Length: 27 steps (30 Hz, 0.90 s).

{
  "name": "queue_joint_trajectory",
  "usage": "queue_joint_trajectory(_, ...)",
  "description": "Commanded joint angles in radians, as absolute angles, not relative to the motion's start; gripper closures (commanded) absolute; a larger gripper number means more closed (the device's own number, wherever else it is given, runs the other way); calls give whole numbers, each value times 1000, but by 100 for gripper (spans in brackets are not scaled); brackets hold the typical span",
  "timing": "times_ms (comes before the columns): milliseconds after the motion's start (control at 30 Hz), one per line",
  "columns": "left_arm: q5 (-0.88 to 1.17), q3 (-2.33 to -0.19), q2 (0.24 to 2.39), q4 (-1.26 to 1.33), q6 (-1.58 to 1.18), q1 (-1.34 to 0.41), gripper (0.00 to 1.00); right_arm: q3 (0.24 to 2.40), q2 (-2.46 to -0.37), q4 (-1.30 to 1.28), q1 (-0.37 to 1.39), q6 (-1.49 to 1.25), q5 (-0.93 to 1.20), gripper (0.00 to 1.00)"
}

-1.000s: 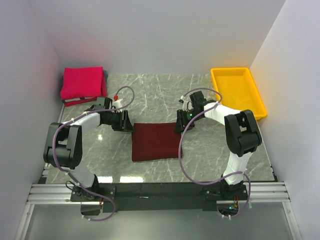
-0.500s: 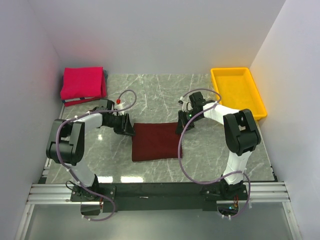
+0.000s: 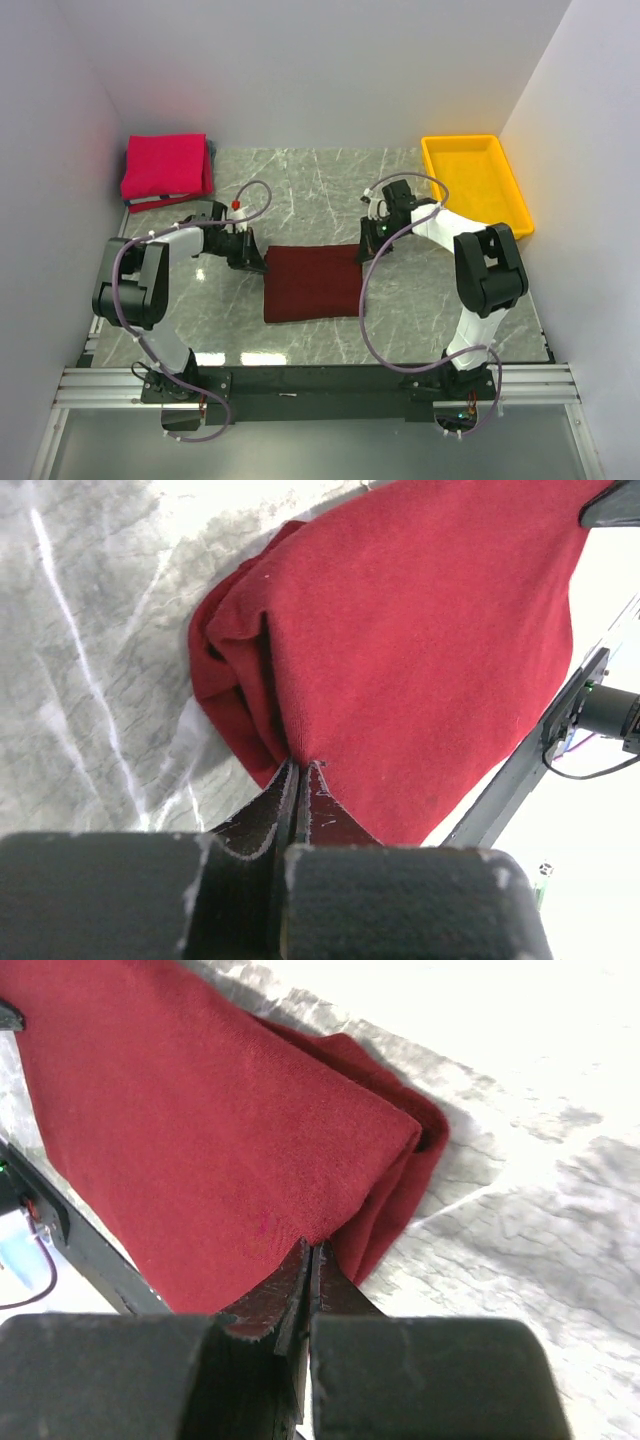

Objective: Fold and stack the t-shirts
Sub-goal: Fold the tshirt

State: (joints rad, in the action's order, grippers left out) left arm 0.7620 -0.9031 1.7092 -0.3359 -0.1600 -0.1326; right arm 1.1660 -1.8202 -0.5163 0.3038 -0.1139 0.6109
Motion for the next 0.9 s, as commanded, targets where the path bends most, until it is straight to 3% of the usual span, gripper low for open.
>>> queue_joint_trajectory(0, 756, -894, 1672, -304, -172, -121, 99, 1172, -1788, -503, 284, -109, 563, 100)
queue_joint_trajectory(267, 686, -954, 1752, -298, -147, -112, 99, 1259, -1948, -488, 284, -101, 577, 100)
queue_joint_trajectory(300, 684, -963, 1759, -307, -143, -109, 99, 1273, -1956, -500, 284, -100, 584, 88)
queue_joint_trajectory(367, 718, -973, 1740, -333, -111, -88, 90, 1304, -1936, -555, 284, -72, 597, 72)
queue_joint_trajectory(400, 739, -966, 1715, -356, -94, -74, 83, 1305, -1916, -592, 281, -61, 594, 60)
queue_joint_trajectory(433, 794, -951, 1676, -353, -77, -58, 68, 1305, -1861, -606, 275, -42, 594, 53)
queue_joint_trajectory(500, 824, -902, 1521, -338, -11, -38, 52, 1289, -1751, -618, 265, -29, 615, 42)
queue_joint_trajectory(633, 897, -835, 1361, -226, -92, -70, 50, 1243, -1652, -554, 279, -101, 760, 45)
queue_joint_trajectory(767, 901, -811, 1409, -72, -276, -217, 57, 1171, -1709, -402, 336, -267, 942, 66)
queue_joint_trajectory(867, 897, -810, 1504, 95, -402, -264, 65, 1163, -1787, -299, 385, -351, 980, 75)
